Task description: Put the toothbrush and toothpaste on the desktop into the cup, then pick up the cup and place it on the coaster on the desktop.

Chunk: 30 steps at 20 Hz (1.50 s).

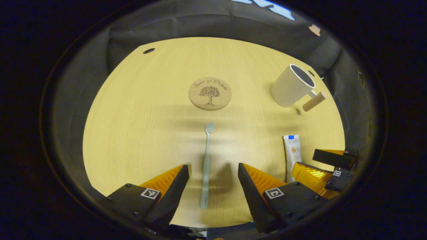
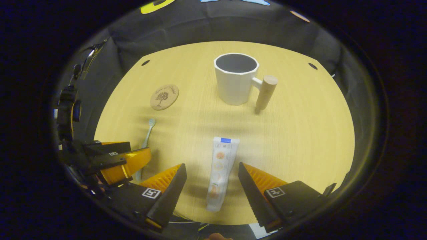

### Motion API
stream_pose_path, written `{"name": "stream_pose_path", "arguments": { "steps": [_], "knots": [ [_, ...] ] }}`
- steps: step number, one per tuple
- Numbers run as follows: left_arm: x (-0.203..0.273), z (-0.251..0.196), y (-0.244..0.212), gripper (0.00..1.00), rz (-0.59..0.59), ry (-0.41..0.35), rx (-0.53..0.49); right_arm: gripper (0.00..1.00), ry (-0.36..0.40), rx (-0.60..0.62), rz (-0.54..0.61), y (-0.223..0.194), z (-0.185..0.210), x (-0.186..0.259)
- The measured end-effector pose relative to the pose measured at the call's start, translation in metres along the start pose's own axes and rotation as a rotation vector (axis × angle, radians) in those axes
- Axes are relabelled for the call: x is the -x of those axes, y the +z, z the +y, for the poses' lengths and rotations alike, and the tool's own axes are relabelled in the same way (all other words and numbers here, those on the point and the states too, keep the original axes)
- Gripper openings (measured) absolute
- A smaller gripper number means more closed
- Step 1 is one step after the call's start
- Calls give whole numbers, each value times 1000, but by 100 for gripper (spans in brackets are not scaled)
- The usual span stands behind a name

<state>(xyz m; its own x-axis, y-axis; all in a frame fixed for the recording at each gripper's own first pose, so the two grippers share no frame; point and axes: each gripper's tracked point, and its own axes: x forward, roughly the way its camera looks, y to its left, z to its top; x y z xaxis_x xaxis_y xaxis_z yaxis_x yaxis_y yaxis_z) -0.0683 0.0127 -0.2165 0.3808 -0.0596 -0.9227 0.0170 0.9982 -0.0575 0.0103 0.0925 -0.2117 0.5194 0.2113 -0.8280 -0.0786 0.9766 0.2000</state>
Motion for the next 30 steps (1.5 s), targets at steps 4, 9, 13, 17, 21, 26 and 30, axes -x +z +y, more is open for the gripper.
{"name": "stream_pose_path", "arguments": {
  "steps": [4, 9, 13, 17, 21, 26, 30],
  "knots": [
    [-11, 2, -2, 98, 70, 12, -22, 99, -26, -7, 58, -5, -4, -12],
    [-23, -3, -11, 98, 154, 16, -35, 99, -24, -47, 135, -10, -5, -23],
    [-28, -2, -14, 89, 178, 47, -98, 99, -18, -55, 181, -12, -3, -33],
    [-27, -4, -13, 80, 208, 49, -127, 81, -48, -39, 235, -20, -13, -36],
    [-27, -8, -13, 60, 207, 46, -143, 69, -62, -33, 269, -19, -18, -36],
    [-27, -12, -13, 37, 176, 40, -151, 53, -97, 4, 288, -25, -18, -46],
    [-26, -12, -11, 20, 167, 27, -135, 37, -84, 34, 288, -22, -18, -39]
  ]
}}
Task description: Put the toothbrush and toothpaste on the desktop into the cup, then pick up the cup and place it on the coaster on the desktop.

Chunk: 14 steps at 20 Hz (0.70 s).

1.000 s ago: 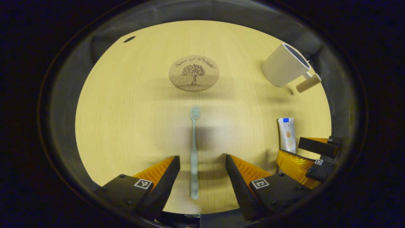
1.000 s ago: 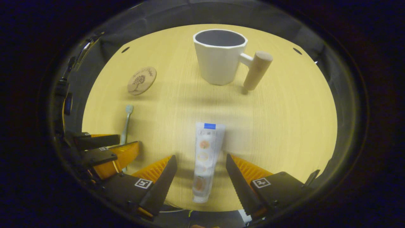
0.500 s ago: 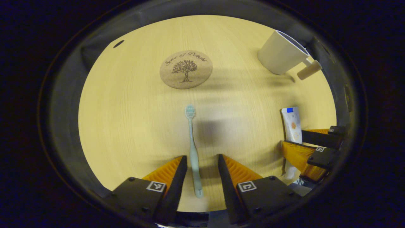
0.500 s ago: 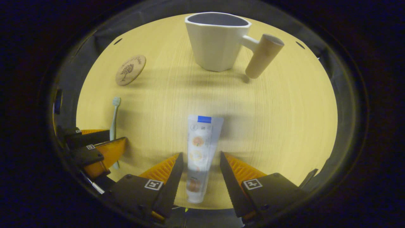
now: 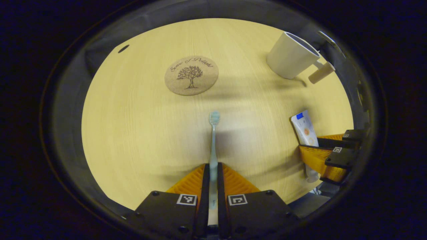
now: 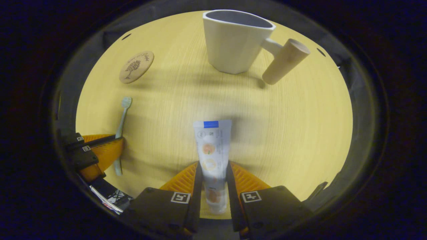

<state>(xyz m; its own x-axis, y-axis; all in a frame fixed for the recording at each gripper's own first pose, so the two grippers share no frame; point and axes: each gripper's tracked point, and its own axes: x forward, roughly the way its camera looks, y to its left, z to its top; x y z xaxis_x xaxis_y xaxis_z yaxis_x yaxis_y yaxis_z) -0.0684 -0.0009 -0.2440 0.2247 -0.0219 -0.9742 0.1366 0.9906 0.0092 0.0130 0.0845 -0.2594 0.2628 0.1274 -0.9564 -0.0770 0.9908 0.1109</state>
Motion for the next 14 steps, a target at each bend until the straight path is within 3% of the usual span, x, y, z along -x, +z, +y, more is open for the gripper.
{"name": "stream_pose_path", "arguments": {
  "steps": [1, 3, 4, 6, 7, 8, 14],
  "knots": [
    [1, 1, 0, 15, -6, -6, -2, 34, 2, -17, -8, 0, 0, 1],
    [1, 1, 1, 14, -21, -12, 0, 31, 12, -18, -3, -1, -1, 2],
    [2, 1, -1, 7, -18, -13, 0, 31, 16, -16, -8, -1, -1, 2],
    [2, 1, -1, 10, -26, -16, -10, 31, 19, -13, -5, 0, -1, 2],
    [2, 1, -1, 10, -25, -15, -19, 26, 19, -9, -7, 0, -1, 1],
    [2, 1, 0, 10, -29, -12, -21, 31, 19, -4, -8, 0, -1, 1],
    [2, 2, 0, 11, -57, -25, -1, 31, 30, 1, -25, 0, -1, 1]
  ]
}}
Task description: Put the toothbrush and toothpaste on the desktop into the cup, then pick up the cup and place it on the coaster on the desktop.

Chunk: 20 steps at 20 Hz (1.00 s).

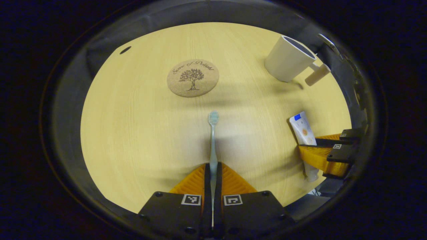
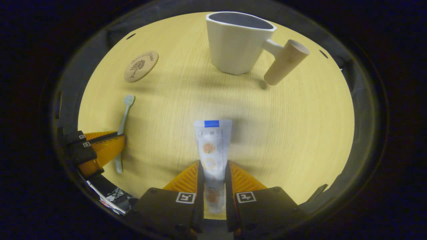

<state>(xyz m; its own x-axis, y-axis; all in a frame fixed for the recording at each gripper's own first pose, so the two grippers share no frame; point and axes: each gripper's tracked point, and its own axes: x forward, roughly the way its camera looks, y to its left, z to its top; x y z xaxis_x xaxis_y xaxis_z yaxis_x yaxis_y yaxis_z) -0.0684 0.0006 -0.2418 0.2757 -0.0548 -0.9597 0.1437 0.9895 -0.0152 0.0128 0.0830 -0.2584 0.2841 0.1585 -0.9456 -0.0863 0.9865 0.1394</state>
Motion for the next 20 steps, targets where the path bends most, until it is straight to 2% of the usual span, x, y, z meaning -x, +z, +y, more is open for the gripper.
{"name": "stream_pose_path", "arguments": {
  "steps": [1, 11, 14, 15, 16, 20],
  "knots": [
    [-1, 0, 1, 9, -13, -10, 16, 26, 9, -5, -8, 1, 0, 0],
    [7, 6, 7, 8, -158, -40, 146, 25, 92, -14, -118, 6, 1, 7],
    [13, 3, 11, 8, -207, -63, 182, 25, 105, 13, -182, 10, 2, 13],
    [16, 2, 11, 8, -220, -69, 191, 20, 109, 23, -210, 12, 3, 17],
    [20, 1, 12, 8, -239, -73, 195, 25, 111, 33, -240, 13, 2, 21],
    [38, 6, 13, 8, -294, -95, 213, 25, 107, 47, -353, 23, 2, 31]
  ]
}}
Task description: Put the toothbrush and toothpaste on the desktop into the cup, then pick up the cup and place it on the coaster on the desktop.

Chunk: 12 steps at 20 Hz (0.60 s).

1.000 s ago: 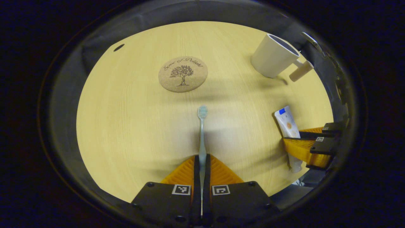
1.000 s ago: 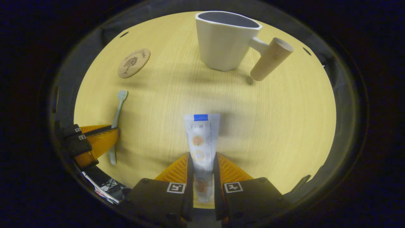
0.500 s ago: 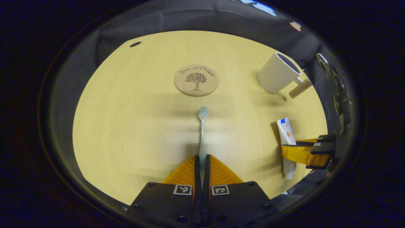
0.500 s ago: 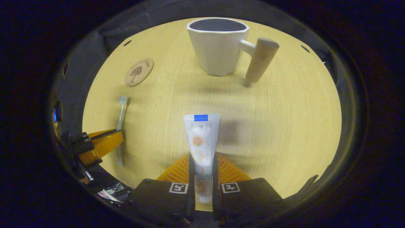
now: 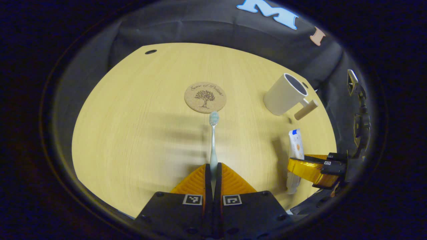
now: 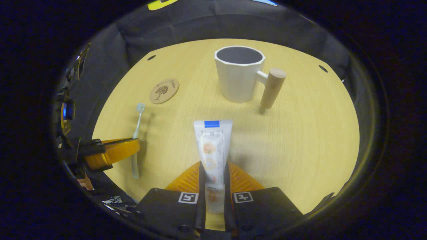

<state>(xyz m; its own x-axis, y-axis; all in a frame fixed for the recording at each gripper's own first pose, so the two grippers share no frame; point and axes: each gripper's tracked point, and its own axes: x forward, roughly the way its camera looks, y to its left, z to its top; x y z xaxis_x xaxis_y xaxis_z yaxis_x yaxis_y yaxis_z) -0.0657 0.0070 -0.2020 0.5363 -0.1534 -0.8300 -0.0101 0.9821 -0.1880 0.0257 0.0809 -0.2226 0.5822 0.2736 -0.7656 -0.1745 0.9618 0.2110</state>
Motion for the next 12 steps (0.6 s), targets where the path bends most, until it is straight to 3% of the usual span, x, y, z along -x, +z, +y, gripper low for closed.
{"name": "stream_pose_path", "arguments": {
  "steps": [12],
  "knots": [
    [33, -17, 28, 8, -101, -27, -5, 25, 30, 34, -397, 71, -2, 35]
  ]
}}
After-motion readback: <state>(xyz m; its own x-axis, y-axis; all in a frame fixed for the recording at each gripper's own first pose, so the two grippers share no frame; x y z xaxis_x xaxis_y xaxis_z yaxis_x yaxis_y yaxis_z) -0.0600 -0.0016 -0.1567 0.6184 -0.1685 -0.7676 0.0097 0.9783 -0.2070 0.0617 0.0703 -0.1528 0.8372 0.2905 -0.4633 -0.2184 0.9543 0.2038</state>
